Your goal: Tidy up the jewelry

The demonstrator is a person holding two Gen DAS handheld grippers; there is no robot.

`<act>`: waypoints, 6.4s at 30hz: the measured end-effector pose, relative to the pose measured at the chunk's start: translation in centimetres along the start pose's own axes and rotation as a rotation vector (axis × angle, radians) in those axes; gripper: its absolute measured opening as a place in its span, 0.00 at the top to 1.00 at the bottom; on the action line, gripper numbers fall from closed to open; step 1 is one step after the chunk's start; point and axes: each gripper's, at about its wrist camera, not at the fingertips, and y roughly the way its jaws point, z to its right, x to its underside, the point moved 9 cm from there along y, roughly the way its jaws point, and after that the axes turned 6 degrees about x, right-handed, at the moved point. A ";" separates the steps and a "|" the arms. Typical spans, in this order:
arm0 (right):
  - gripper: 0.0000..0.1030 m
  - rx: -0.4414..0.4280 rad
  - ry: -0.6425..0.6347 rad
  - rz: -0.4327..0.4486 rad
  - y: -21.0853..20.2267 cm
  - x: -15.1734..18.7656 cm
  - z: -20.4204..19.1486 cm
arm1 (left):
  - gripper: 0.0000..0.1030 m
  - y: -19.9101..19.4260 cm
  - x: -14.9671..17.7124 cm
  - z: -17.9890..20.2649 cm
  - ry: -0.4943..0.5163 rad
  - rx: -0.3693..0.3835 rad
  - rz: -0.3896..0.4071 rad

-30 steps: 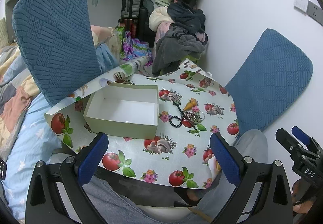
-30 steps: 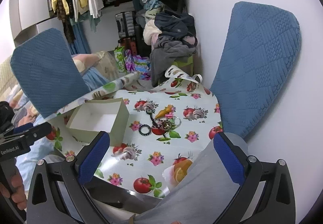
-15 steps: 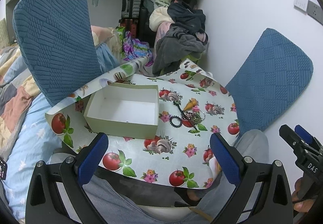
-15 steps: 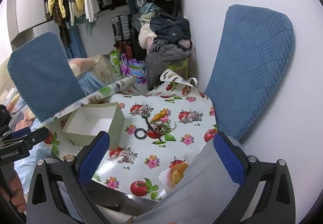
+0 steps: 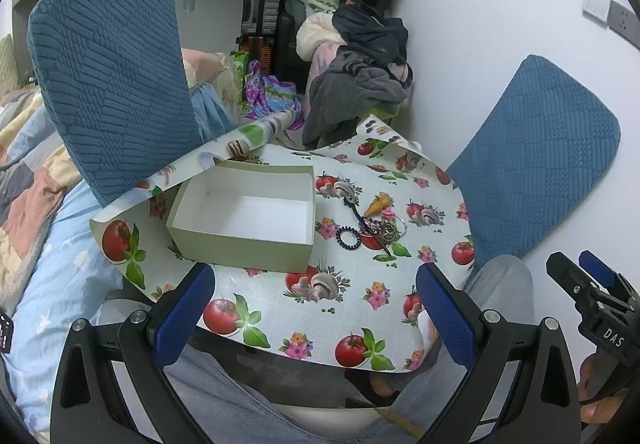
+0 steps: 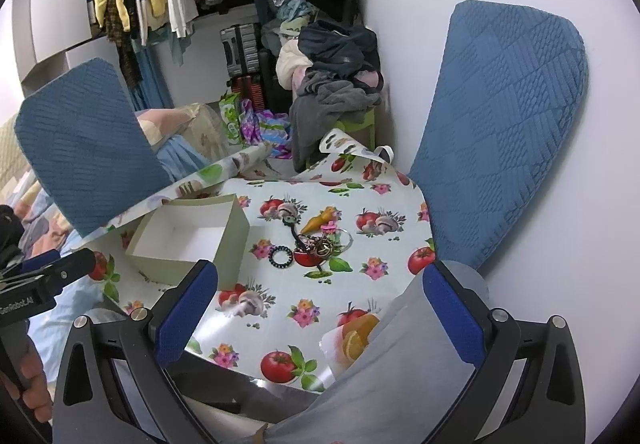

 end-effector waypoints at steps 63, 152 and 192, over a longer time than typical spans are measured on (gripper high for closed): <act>0.51 -0.151 0.026 -0.138 20.3 3.4 3.4 | 0.30 25.3 3.1 6.1 0.050 0.184 -0.173; 0.94 -0.077 -0.014 -0.177 23.2 -3.1 -0.5 | 0.93 23.1 -7.7 3.9 0.122 0.248 -0.083; 0.94 -0.259 -0.185 -0.307 27.7 1.3 -21.2 | 0.92 25.5 -2.9 -17.6 -0.004 0.037 -0.172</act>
